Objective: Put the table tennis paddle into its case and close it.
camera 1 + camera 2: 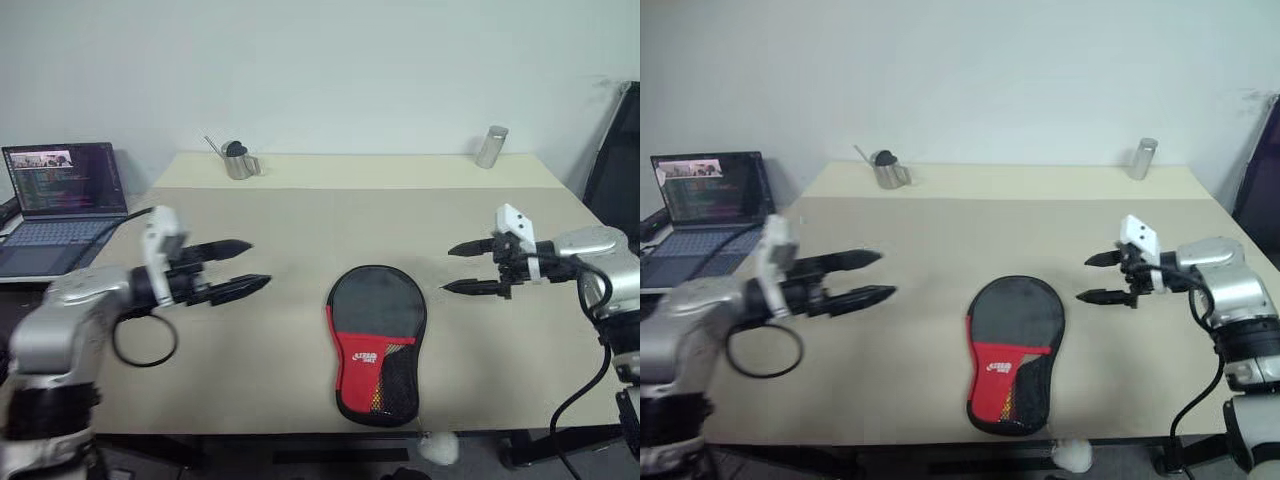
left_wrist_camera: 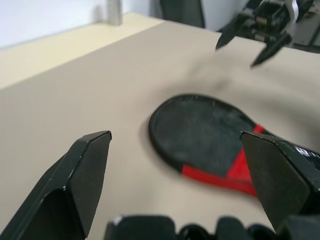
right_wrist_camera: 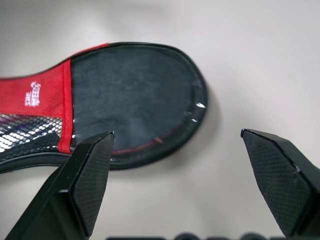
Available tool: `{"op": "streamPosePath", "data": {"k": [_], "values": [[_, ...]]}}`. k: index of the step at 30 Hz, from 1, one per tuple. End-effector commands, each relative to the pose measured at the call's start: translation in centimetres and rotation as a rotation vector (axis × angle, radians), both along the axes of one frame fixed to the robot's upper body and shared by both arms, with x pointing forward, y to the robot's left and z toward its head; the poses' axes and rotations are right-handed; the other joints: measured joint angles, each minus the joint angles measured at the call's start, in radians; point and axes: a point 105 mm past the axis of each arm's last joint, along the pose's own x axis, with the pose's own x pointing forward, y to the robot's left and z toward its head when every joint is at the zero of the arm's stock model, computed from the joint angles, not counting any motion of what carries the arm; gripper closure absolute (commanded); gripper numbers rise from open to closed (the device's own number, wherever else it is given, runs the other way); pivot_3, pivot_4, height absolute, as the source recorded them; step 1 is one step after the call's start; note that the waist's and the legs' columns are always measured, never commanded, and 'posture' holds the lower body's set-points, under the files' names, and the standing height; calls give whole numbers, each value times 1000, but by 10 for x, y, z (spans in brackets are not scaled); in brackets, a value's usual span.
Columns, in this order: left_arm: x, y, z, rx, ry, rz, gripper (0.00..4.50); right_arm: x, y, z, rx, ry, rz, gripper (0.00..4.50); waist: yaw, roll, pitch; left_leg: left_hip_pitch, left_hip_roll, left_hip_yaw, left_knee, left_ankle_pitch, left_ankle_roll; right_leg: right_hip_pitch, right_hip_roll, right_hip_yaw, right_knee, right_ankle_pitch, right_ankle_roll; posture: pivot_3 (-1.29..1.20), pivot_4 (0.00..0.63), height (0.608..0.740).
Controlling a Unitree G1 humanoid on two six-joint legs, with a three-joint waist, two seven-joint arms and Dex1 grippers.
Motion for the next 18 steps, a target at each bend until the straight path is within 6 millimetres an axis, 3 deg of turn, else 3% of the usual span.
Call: {"op": "streamPosePath", "data": {"k": [1,4,8,12,18], "values": [[-14,12,19,39,-42,10,0,-1,-28,19,-6,-25,-26,44,5,0,0,0,0,0,0,0,0,0,0,0,0,0,0,0,150,740],[-15,30,23,76,-24,53,0,-1,-53,18,-93,-18,-87,44,5,1,0,0,0,0,0,0,0,0,0,0,0,0,0,0,150,740],[-12,39,17,106,-3,77,0,-5,-61,24,-87,-21,-83,44,-3,4,3,1,0,2,0,0,0,0,0,1,1,0,0,0,150,740],[-12,41,12,124,-3,88,0,-12,-53,21,-77,5,-22,44,-18,5,3,1,1,2,-1,0,0,-1,0,1,2,0,0,0,150,740],[-38,42,4,143,60,94,0,-18,-29,2,-89,28,67,44,-30,5,4,1,1,3,-1,0,0,-2,0,3,2,0,0,0,150,740]]}}
